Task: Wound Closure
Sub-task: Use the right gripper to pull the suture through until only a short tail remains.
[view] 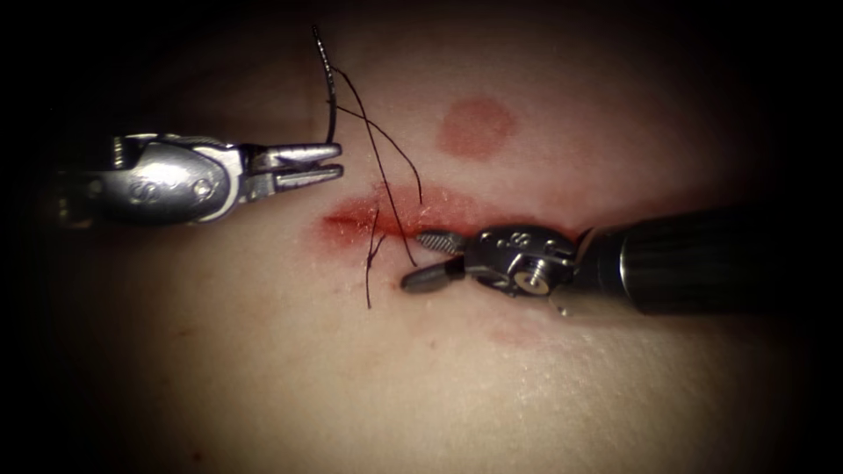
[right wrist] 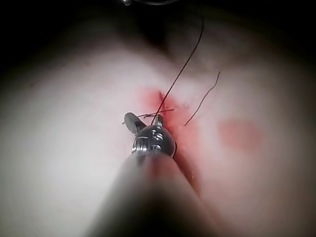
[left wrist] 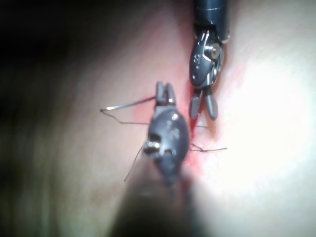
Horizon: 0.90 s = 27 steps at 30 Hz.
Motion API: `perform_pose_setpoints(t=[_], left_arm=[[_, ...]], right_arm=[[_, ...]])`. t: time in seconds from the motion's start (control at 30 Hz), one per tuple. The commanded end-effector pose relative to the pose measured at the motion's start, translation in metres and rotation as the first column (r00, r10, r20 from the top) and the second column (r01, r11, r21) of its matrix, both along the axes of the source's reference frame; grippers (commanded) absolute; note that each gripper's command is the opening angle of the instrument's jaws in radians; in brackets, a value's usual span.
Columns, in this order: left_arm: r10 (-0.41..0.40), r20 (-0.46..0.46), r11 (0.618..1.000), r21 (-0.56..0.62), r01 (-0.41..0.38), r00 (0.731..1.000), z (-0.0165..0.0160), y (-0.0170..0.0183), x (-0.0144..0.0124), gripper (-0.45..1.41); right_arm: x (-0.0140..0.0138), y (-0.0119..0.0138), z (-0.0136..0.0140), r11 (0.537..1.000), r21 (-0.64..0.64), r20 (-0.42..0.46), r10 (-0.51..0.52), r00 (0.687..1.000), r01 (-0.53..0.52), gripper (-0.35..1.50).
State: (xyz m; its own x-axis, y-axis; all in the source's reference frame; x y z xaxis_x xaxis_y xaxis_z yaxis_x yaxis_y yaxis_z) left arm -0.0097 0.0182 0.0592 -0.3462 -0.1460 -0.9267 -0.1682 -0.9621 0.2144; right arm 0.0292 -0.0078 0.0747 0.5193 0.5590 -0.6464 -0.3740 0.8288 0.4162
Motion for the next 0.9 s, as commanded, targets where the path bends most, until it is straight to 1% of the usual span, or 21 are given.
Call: perform_pose_setpoints(t=[0.03, 0.17, 0.27, 0.33, 0.4, 0.47, 0.53, 0.57, 0.6, 0.63, 0.67, 0.9], left_arm=[[0.001, 0.000, 1.000, -0.002, -0.001, 1.000, 0.0006, -0.0002, -0.0004, -0.35], [0.004, 0.000, 1.000, -0.006, -0.004, 1.000, 0.0007, -0.0007, 0.0002, -0.35], [0.005, -0.001, 1.000, -0.008, -0.005, 1.000, 0.0007, -0.0009, 0.0005, -0.35], [0.005, -0.003, 1.000, -0.009, -0.005, 1.000, 0.0008, -0.0011, 0.0005, -0.35], [0.004, -0.003, 1.000, -0.010, -0.004, 1.000, 0.0008, -0.0013, 0.0005, -0.35], [0.004, -0.004, 1.000, -0.012, -0.004, 1.000, 0.0008, -0.0014, 0.0005, -0.35], [0.004, -0.005, 1.000, -0.012, -0.004, 1.000, 0.0009, -0.0015, 0.0005, -0.35], [0.004, -0.005, 1.000, -0.012, -0.004, 1.000, 0.0009, -0.0015, 0.0005, -0.35], [0.004, -0.005, 1.000, -0.013, -0.004, 1.000, 0.0009, -0.0015, 0.0006, -0.35], [0.004, -0.005, 1.000, -0.013, -0.004, 1.000, 0.0009, -0.0015, 0.0006, -0.35], [0.004, -0.005, 1.000, -0.013, -0.004, 1.000, 0.0010, -0.0016, 0.0006, -0.35], [0.005, -0.006, 1.000, -0.017, -0.005, 1.000, 0.0013, -0.0019, 0.0008, -0.35]], right_arm=[[0.0005, -0.0004, 0.0011, 1.000, -0.007, 0.011, 0.006, 1.000, -0.006, 1.24], [0.0006, -0.0008, 0.0020, 1.000, -0.004, 0.014, 0.006, 1.000, -0.006, 1.16], [0.0011, -0.0012, 0.0026, 1.000, 0.001, 0.020, -0.009, 1.000, 0.009, 1.16], [0.0016, -0.0018, 0.0033, 1.000, 0.010, 0.023, -0.029, 0.999, 0.029, 1.13], [0.0018, -0.0020, 0.0036, 0.999, 0.009, 0.023, -0.032, 0.999, 0.032, 1.08], [0.0018, -0.0021, 0.0037, 0.999, 0.010, 0.021, -0.033, 0.999, 0.033, 0.98], [0.0018, -0.0019, 0.0038, 0.999, 0.014, 0.018, -0.036, 0.999, 0.036, 0.81], [0.0018, -0.0018, 0.0038, 0.999, 0.017, 0.013, -0.039, 0.999, 0.039, 0.64], [0.0018, -0.0017, 0.0038, 0.999, 0.021, 0.007, -0.044, 0.999, 0.044, 0.30], [0.0018, -0.0017, 0.0038, 0.998, 0.026, -0.002, -0.051, 0.999, 0.051, -0.18], [0.0018, -0.0017, 0.0039, 0.998, 0.029, -0.007, -0.055, 0.998, 0.055, -0.35], [0.0017, -0.0019, 0.0033, 0.997, 0.038, -0.005, -0.068, 0.998, 0.068, -0.35]])
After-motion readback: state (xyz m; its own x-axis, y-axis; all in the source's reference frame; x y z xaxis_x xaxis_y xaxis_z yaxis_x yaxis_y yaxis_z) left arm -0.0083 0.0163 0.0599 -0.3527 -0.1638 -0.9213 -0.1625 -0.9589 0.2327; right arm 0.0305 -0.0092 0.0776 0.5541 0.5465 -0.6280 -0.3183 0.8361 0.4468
